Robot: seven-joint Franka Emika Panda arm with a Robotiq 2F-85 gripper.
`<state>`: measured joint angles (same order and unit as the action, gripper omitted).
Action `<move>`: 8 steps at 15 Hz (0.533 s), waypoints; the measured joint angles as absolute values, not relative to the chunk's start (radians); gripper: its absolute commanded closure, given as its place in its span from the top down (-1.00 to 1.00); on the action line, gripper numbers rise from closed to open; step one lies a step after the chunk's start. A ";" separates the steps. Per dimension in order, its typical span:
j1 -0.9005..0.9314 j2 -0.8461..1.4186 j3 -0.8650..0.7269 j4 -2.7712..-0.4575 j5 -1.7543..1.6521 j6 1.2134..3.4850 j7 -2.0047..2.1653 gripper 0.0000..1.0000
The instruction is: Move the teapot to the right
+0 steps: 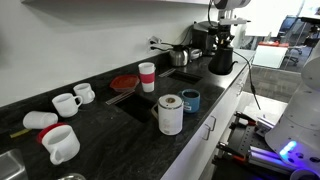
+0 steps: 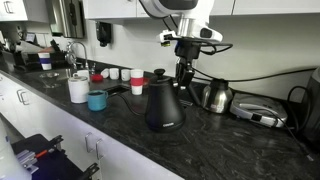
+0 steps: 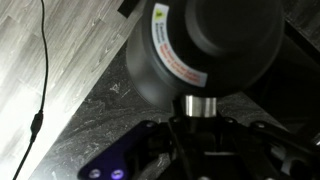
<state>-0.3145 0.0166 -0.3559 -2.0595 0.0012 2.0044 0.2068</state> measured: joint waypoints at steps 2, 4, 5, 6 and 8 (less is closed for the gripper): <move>-0.314 0.017 -0.356 -2.060 0.001 2.004 0.211 -0.49; -0.314 0.017 -0.356 -2.060 0.001 2.004 0.211 -0.87; -0.314 0.019 -0.356 -2.060 0.001 2.004 0.211 -0.87; -0.316 0.028 -0.358 -2.060 0.008 2.004 0.220 -0.87; -0.326 0.068 -0.368 -2.049 0.049 2.004 0.250 -0.87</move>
